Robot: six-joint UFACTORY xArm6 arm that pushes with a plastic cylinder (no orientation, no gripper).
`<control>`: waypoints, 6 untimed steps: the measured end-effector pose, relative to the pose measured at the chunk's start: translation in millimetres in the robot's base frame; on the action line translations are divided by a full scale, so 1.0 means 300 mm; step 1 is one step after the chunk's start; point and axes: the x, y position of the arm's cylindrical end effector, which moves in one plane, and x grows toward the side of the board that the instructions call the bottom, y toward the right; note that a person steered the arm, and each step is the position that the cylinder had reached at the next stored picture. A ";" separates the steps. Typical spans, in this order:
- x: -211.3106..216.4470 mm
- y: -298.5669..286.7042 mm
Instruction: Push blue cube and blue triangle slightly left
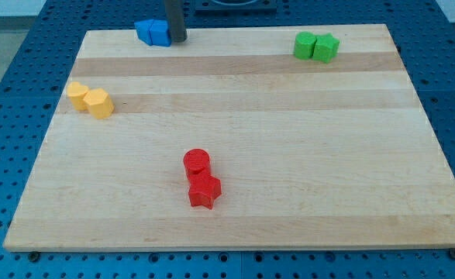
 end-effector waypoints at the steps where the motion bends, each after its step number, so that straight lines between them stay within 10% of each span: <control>1: -0.071 0.064; 6: -0.077 -0.279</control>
